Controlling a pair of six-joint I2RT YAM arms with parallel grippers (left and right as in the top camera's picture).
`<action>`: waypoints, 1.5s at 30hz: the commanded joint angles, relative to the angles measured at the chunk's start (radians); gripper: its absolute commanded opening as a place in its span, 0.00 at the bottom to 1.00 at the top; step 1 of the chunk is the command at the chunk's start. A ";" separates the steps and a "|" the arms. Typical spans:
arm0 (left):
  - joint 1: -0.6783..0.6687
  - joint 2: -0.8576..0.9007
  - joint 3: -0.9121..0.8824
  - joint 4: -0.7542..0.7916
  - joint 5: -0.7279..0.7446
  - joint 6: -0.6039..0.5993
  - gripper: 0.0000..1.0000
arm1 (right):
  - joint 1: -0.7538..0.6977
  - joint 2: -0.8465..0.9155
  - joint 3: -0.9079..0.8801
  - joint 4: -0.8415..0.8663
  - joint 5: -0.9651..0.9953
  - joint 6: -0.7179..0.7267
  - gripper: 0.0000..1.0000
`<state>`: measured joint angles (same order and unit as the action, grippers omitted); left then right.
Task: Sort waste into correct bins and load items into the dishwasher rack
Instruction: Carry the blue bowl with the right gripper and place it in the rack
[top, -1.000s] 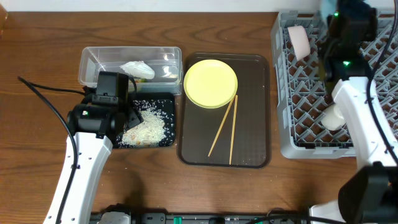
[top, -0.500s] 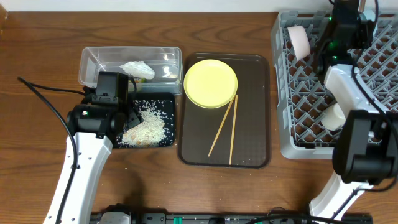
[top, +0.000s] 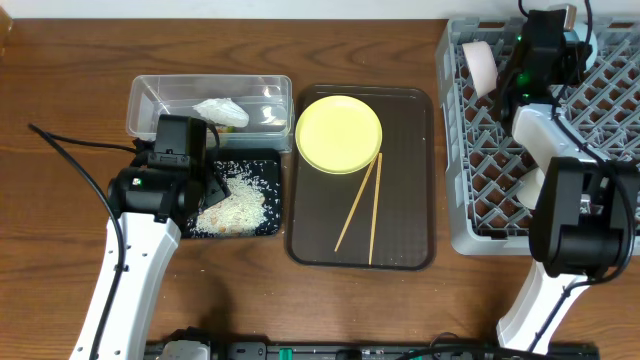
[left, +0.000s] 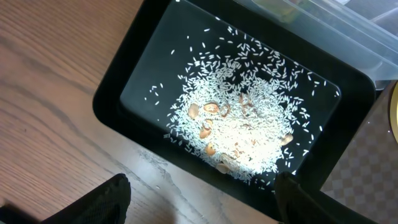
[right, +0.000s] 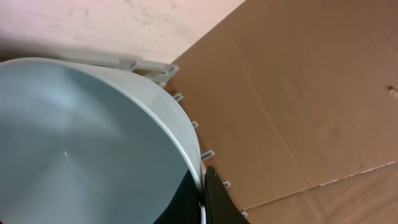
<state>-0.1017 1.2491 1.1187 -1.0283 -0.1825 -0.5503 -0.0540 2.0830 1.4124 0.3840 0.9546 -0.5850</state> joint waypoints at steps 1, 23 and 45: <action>0.003 0.004 -0.004 -0.003 0.000 -0.005 0.77 | 0.005 0.022 0.005 0.009 0.013 0.012 0.01; 0.003 0.004 -0.004 -0.003 0.000 -0.005 0.77 | 0.094 0.034 0.005 -0.336 -0.039 0.210 0.20; 0.003 0.004 -0.004 -0.003 -0.001 -0.005 0.78 | 0.187 -0.331 0.005 -0.920 -1.103 0.517 0.73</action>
<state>-0.1017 1.2491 1.1187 -1.0283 -0.1825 -0.5499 0.0940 1.7618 1.4128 -0.5186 0.2062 -0.1867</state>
